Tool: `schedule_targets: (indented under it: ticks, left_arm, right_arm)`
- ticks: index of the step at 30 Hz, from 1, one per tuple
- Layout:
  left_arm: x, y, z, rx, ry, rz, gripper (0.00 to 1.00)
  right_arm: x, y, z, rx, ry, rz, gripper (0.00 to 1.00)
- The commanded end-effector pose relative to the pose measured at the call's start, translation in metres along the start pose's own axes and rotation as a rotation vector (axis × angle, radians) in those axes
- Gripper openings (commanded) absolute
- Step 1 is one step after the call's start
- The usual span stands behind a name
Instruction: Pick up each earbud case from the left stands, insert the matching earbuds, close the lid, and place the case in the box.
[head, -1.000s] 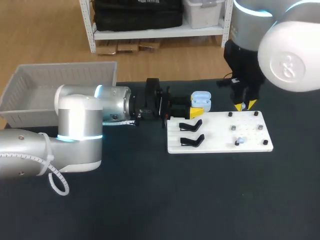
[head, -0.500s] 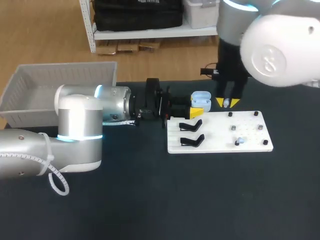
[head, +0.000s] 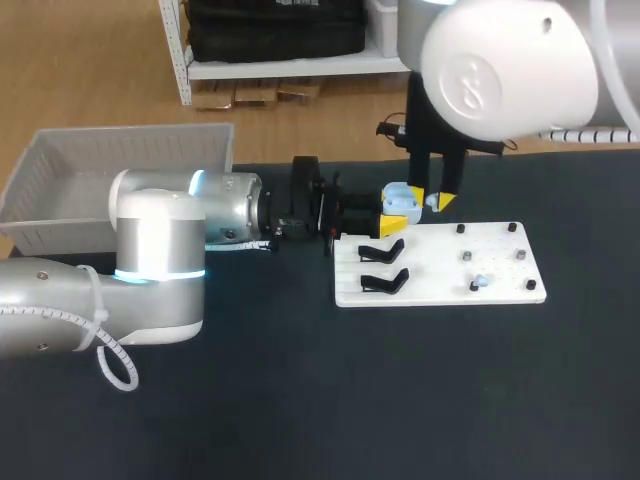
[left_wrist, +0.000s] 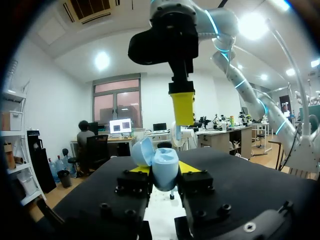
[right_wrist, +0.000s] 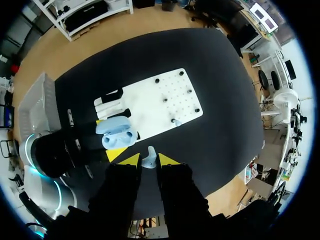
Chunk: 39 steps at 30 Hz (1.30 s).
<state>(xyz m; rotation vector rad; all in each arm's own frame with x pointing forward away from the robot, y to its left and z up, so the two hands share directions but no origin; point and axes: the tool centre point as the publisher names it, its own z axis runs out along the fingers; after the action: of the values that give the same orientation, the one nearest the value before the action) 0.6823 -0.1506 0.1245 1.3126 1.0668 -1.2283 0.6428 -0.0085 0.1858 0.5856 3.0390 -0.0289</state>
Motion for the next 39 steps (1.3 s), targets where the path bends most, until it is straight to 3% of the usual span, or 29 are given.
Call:
schedule_targets:
  ticks: [1, 7, 13, 20, 39]
  left_arm:
    - [0.001, -0.001, 0.000, -0.003, -0.003, 0.003, 0.00]
    - [0.001, -0.001, 0.000, -0.003, -0.003, 0.003, 0.00]
    - [0.001, -0.001, 0.000, -0.003, -0.003, 0.003, 0.00]
    - [0.001, -0.001, 0.000, -0.003, -0.003, 0.003, 0.00]
    - [0.001, -0.001, 0.000, -0.003, -0.003, 0.003, 0.00]
  right_arm:
    - [0.001, -0.001, 0.000, -0.001, -0.003, 0.002, 0.00]
    - [0.001, 0.012, -0.007, -0.013, -0.014, 0.035, 0.00]
    - [0.002, 0.027, -0.014, 0.054, 0.012, 0.128, 0.00]
    - [-0.004, 0.033, -0.020, 0.065, 0.024, 0.233, 0.00]
    - [-0.010, 0.034, -0.005, 0.036, 0.022, 0.233, 0.00]
